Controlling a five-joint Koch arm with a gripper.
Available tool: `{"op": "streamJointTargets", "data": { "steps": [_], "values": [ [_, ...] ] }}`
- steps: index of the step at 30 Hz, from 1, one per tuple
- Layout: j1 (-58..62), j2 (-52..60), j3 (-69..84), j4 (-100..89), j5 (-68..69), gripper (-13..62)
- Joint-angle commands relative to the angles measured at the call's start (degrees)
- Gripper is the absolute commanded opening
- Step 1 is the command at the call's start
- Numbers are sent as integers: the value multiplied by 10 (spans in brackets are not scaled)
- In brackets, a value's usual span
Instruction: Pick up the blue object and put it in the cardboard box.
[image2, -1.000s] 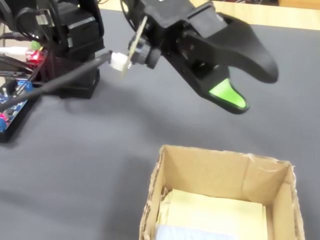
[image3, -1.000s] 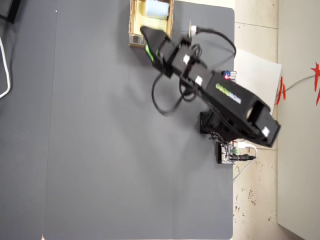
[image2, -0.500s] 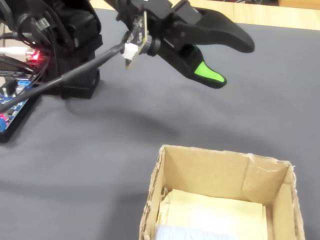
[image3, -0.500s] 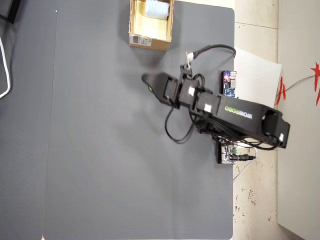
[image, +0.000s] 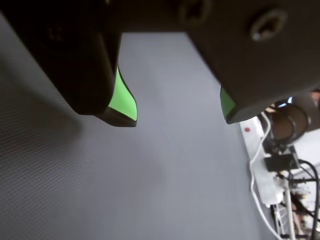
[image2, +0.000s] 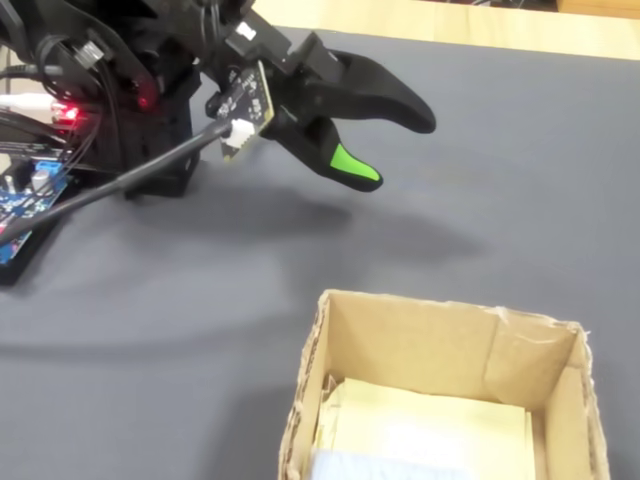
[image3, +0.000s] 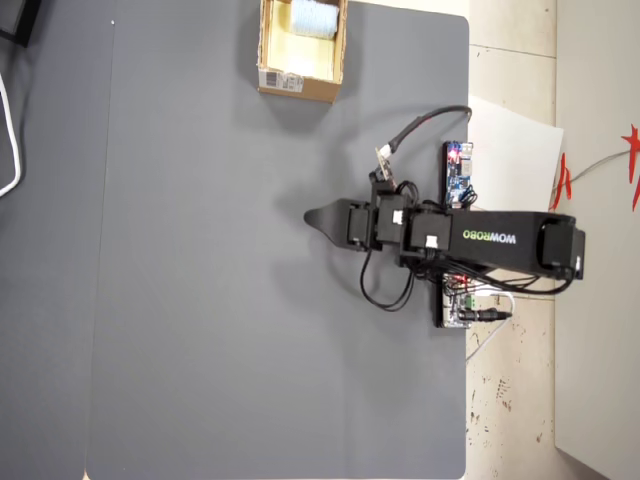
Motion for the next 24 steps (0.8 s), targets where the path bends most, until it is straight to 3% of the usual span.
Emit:
{"op": "streamJointTargets", "data": {
  "steps": [1,24],
  "values": [
    [-6,48,-7,-46,16,332],
    [-19,50,112,-33,18,337]
  ]
}}
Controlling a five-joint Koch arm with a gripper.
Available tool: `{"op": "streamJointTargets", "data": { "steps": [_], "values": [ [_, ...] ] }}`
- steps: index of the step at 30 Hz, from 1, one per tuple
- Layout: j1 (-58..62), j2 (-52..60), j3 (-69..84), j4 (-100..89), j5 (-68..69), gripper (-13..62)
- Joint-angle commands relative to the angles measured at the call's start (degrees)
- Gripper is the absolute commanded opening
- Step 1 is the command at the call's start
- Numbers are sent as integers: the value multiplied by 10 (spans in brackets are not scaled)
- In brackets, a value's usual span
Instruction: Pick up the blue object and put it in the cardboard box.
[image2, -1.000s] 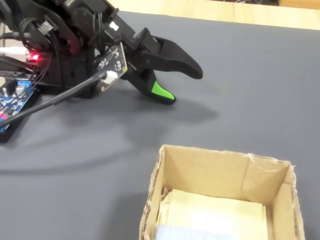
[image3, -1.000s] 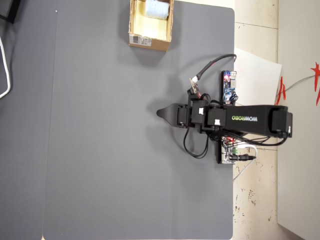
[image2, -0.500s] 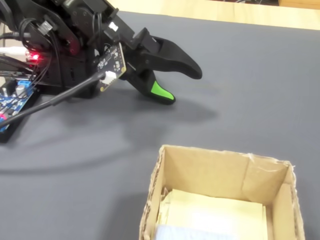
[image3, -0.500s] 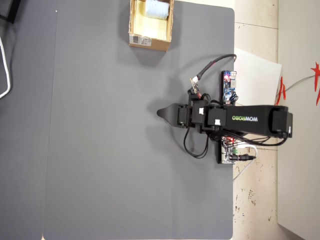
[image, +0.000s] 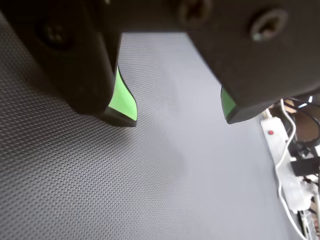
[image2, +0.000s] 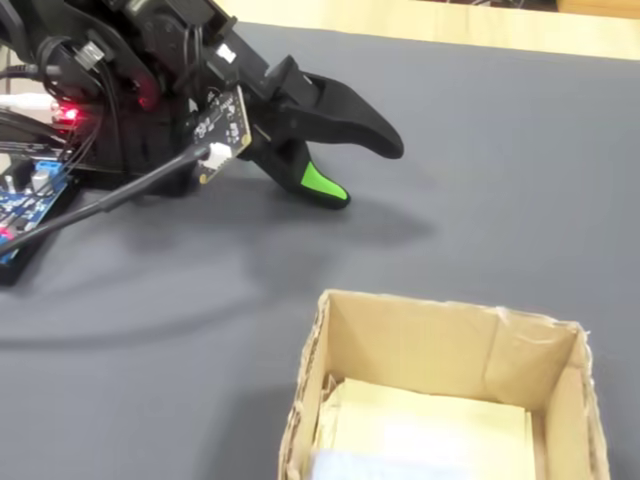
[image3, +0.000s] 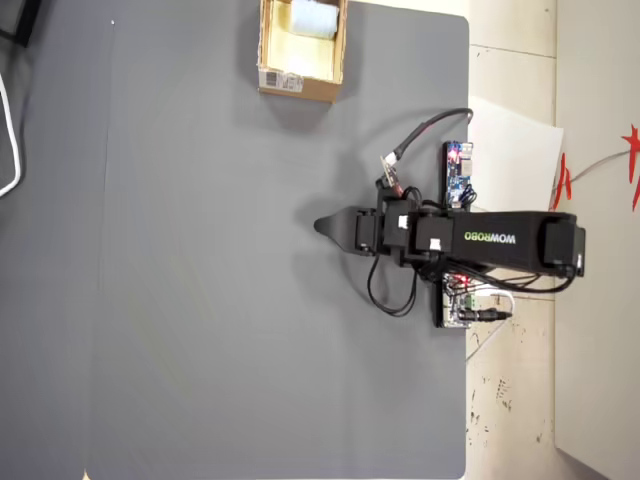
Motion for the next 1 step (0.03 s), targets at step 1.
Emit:
{"op": "streamJointTargets", "data": {
  "steps": [1],
  "values": [
    [0,47,23,62,12,337]
  ]
}}
